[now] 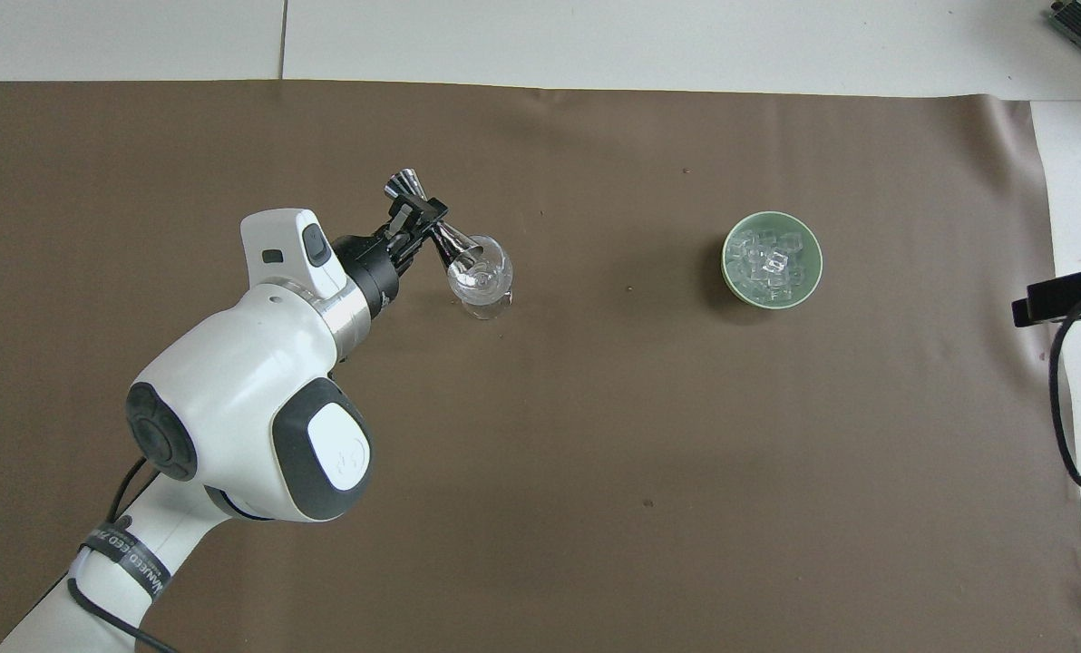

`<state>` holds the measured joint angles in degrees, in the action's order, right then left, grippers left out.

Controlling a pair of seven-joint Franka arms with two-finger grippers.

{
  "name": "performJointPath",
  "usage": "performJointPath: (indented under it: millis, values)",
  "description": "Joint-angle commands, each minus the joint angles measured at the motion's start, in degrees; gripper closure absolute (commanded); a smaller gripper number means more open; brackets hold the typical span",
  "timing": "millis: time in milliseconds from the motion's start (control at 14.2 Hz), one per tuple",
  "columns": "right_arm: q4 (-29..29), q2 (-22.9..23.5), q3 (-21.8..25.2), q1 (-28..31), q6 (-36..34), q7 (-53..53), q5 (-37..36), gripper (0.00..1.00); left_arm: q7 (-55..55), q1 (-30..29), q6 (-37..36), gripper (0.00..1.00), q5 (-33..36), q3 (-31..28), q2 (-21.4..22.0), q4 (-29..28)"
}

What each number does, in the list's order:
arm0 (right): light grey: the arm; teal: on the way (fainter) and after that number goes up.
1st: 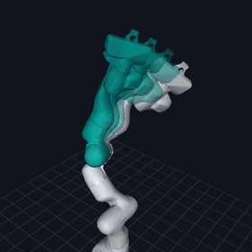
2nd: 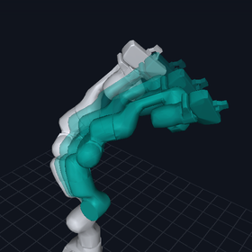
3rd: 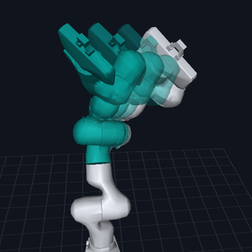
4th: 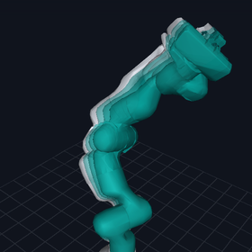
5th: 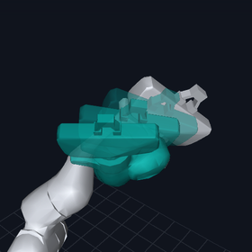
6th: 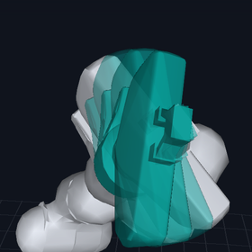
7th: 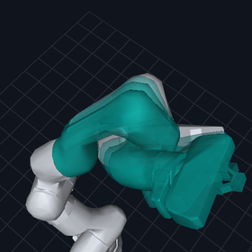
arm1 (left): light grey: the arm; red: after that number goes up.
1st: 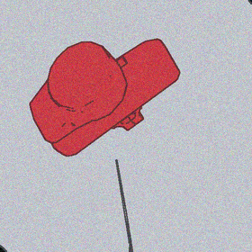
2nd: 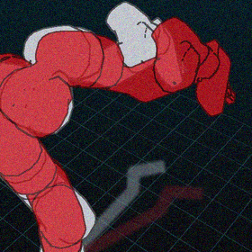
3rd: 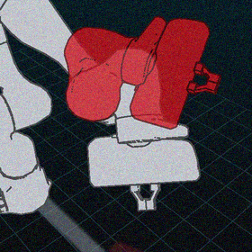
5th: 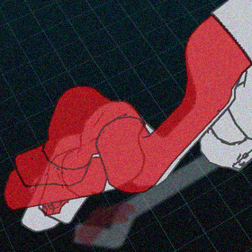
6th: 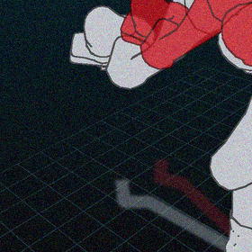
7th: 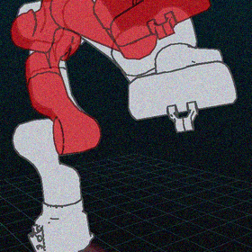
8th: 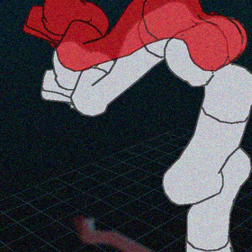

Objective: Pour wine and add ice with both arms
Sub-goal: 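Carry the jigger back with the left gripper while the right gripper reaches the bowl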

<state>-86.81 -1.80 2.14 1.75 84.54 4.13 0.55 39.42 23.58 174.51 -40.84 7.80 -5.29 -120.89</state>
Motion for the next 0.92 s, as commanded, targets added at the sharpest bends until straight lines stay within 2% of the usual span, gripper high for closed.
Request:
performJointPath:
  millis: [0,423,634,845]
  values:
    - [-0.82,-0.66,0.06,0.54,0.28,0.35,0.95,0.00,4.16,-3.09,-9.86,1.00,0.49,-0.25,4.05,0.03]
    - [-0.82,-0.66,0.06,0.80,0.54,0.61,0.95,0.00,15.32,-9.42,-28.49,1.00,0.49,-0.25,7.66,0.83]
    - [-0.82,-0.57,0.06,0.36,0.98,0.53,1.04,0.00,21.91,-14.78,-45.35,1.00,-0.03,-0.33,6.79,5.56]
    - [-2.92,-1.27,0.06,0.01,4.04,0.00,1.04,0.00,25.00,-17.59,-51.18,1.00,-3.96,-0.33,6.52,5.93]
